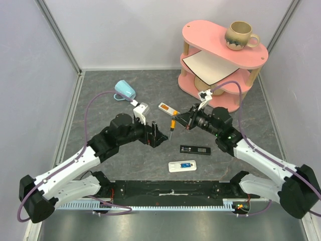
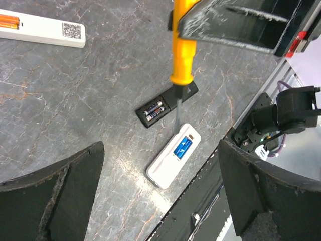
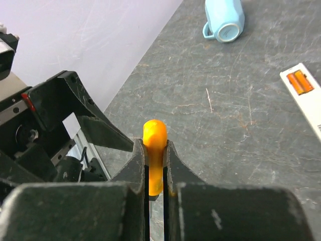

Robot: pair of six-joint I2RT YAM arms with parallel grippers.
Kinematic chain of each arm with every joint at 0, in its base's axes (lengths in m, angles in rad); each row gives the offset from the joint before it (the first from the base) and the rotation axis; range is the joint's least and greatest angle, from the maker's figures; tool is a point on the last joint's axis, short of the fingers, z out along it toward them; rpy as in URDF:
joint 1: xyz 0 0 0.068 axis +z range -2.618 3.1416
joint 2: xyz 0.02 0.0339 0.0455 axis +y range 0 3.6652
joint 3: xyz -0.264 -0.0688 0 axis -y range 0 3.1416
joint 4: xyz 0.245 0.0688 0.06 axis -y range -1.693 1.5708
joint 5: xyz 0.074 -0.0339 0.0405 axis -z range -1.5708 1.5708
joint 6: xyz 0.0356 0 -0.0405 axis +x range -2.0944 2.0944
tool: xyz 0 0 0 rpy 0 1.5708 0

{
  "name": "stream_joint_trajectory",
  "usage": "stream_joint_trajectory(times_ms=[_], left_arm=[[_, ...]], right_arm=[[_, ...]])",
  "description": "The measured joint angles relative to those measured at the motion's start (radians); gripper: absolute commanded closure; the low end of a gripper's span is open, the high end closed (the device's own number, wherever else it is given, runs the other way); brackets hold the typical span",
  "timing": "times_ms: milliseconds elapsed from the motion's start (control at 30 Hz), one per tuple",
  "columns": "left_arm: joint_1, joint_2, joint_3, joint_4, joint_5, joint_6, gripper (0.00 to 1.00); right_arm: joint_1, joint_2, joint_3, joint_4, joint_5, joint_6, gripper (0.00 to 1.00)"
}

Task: Unload the batteries from the remote control

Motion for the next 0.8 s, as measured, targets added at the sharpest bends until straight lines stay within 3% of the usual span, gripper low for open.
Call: stream_joint_trajectory(times_ms=[233,500,800], left_arm=[[0.000,-0.109,-0.101,0.041,0.000,0.030,0.01],[-0.013,0.105,-0.101,0.026,0.076,0.120,0.01],[-0.248,0.290,-0.101,0.080,0.023,0.201,0.01]], right_arm=[[-0.023,-0.192,-0.039,-0.047,-0.019,-0.119,1.00],[-0.035,-0.241,-0.034,-0.155,-0.008,-0.187,1.00],[-0.079,-0.287,-0.036,-0.272,0.079,-0.216,1.00]])
